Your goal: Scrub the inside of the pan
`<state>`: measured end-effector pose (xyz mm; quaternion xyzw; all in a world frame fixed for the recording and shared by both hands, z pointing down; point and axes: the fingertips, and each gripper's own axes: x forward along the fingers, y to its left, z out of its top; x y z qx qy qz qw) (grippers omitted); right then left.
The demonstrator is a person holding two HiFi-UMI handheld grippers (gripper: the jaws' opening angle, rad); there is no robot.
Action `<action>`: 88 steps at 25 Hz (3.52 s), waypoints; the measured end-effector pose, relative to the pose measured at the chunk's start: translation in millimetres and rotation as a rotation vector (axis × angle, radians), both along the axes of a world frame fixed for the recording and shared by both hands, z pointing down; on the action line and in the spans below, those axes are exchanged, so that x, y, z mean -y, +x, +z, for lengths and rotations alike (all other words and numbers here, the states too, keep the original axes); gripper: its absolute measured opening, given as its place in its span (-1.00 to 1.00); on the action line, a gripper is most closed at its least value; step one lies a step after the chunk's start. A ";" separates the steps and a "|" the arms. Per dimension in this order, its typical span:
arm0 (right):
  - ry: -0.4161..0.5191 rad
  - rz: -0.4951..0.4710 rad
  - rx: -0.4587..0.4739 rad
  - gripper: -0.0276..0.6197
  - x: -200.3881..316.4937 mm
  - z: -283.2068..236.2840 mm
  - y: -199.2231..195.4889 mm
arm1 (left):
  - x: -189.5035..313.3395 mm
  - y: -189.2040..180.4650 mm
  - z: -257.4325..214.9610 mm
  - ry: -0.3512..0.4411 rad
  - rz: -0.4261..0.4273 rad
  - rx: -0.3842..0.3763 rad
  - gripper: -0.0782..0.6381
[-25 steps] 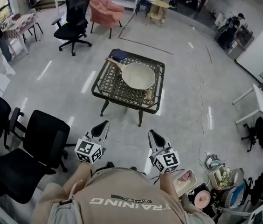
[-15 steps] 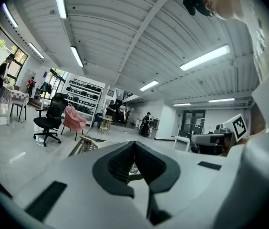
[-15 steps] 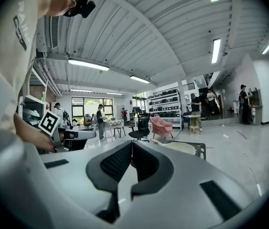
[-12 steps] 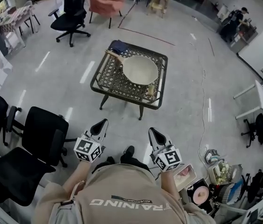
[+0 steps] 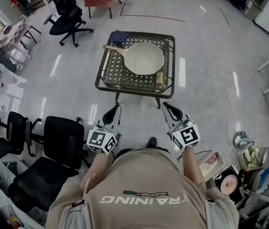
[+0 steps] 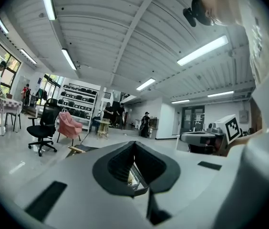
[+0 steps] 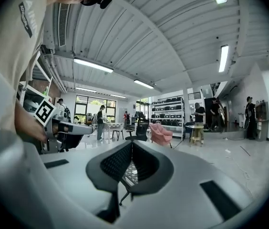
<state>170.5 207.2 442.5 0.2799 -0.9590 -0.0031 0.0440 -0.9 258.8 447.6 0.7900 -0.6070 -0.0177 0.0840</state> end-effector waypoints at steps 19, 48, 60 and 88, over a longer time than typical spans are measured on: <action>-0.089 -0.065 -0.051 -0.86 79.4 21.9 -17.2 | 86.7 -21.7 -1.0 -0.011 -0.012 -0.041 -0.73; -0.115 0.098 -0.059 -0.86 170.0 16.4 -71.6 | 190.5 -101.2 3.9 0.025 0.077 -0.076 -0.73; -0.061 0.057 0.009 -0.86 280.3 9.6 -50.6 | 286.7 -64.6 -25.8 0.036 0.067 0.046 -0.73; -0.211 0.183 -0.072 -0.86 365.9 36.9 -128.5 | 377.0 -110.3 0.1 -0.037 0.245 -0.009 -0.73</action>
